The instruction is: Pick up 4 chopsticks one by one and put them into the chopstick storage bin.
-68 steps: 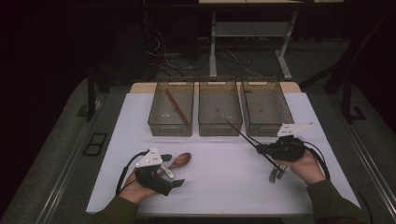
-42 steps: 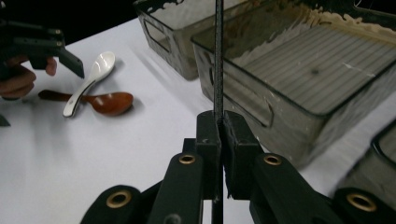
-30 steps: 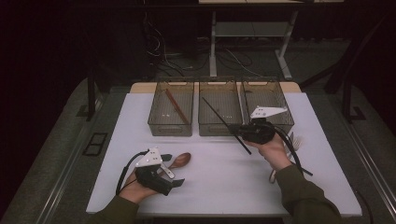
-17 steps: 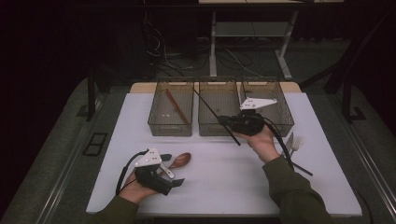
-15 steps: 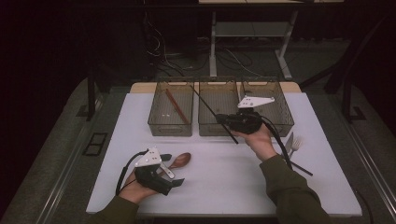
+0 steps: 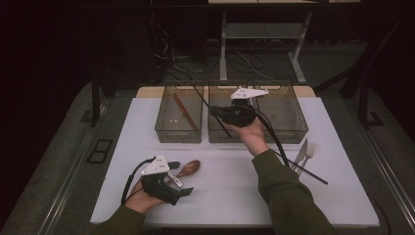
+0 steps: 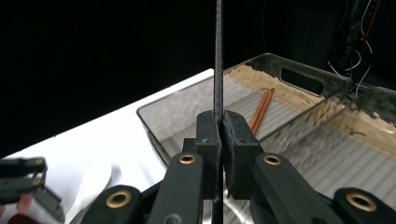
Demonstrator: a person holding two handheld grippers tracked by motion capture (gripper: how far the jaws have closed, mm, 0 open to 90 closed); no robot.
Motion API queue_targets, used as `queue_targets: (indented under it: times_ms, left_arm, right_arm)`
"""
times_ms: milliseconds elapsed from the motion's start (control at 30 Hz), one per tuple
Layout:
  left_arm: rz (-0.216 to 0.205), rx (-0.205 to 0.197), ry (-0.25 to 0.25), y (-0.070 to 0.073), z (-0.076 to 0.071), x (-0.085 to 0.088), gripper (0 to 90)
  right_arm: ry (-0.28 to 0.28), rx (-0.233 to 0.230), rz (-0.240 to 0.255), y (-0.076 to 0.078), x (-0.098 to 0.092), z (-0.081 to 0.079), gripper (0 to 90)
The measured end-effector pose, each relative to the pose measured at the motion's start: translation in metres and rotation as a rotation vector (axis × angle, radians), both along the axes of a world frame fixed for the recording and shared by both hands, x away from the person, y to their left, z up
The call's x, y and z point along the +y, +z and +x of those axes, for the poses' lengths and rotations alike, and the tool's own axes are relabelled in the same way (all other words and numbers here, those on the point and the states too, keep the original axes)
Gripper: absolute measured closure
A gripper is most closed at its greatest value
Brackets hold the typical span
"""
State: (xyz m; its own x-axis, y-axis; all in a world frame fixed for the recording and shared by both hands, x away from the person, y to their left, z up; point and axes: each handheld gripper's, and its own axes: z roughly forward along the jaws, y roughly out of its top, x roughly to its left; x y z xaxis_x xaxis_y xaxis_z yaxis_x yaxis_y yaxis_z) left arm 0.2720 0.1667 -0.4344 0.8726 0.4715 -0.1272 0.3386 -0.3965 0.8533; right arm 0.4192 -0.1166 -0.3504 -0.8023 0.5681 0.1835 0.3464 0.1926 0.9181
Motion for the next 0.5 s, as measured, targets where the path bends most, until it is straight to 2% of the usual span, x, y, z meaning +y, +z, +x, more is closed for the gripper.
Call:
queue_targets:
  times_ms: [400, 500]
  left_arm:
    - [-0.004, -0.003, -0.005, 0.0, 0.0, 0.0, 0.0]
    - [-0.016, -0.003, -0.002, 0.001, 0.0, 0.0, 0.0]
  right_arm:
    - [-0.008, 0.011, -0.052, 0.004, 0.046, 0.033, 84.8]
    - [-0.007, 0.021, -0.066, 0.004, 0.06, 0.041, 84.8]
